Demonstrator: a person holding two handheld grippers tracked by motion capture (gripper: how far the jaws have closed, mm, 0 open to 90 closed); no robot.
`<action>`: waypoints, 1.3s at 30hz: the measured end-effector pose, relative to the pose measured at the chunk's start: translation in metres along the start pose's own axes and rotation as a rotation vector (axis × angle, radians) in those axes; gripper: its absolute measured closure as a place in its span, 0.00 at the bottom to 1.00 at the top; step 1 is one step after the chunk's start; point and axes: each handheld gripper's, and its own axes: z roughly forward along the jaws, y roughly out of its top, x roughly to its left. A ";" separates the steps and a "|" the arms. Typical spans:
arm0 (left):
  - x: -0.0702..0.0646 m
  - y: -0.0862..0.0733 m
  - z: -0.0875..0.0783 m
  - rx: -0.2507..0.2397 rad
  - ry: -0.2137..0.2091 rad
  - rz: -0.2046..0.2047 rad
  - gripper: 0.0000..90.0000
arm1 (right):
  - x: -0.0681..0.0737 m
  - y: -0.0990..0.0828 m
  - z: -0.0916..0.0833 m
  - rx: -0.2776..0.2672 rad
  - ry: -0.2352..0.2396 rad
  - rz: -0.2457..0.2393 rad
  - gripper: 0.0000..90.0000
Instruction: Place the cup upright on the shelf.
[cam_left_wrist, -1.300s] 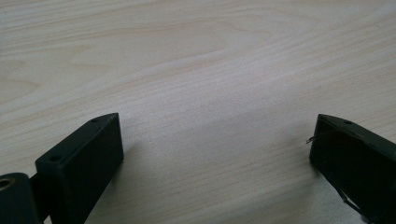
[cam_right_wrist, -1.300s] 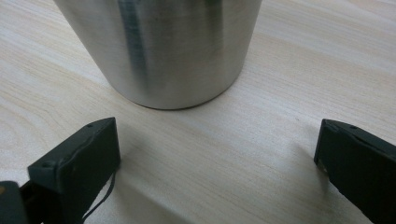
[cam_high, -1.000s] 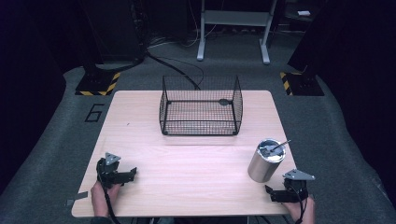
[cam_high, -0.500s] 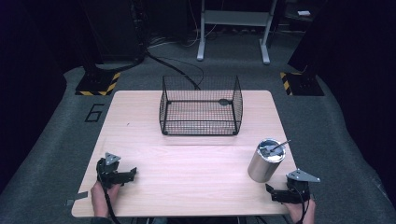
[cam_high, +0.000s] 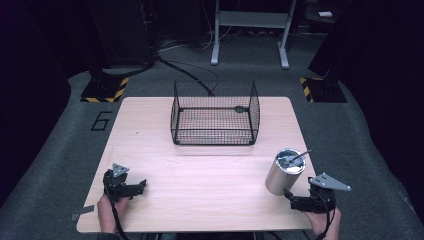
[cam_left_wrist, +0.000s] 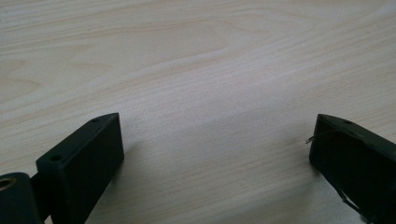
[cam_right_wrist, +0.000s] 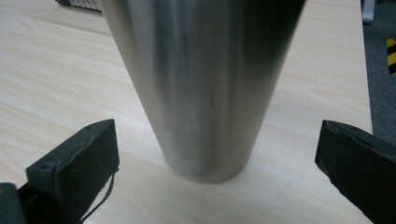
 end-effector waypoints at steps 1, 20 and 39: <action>0.000 0.000 0.000 -0.001 0.000 0.000 0.03 | 0.001 0.002 0.000 -0.014 -0.001 0.003 0.00; 0.000 0.000 0.000 -0.001 0.002 0.000 0.03 | 0.010 0.039 0.021 -0.097 -0.014 -0.004 0.00; 0.000 0.000 0.000 -0.003 0.002 0.000 0.03 | 0.011 0.042 0.025 -0.131 -0.035 -0.013 0.04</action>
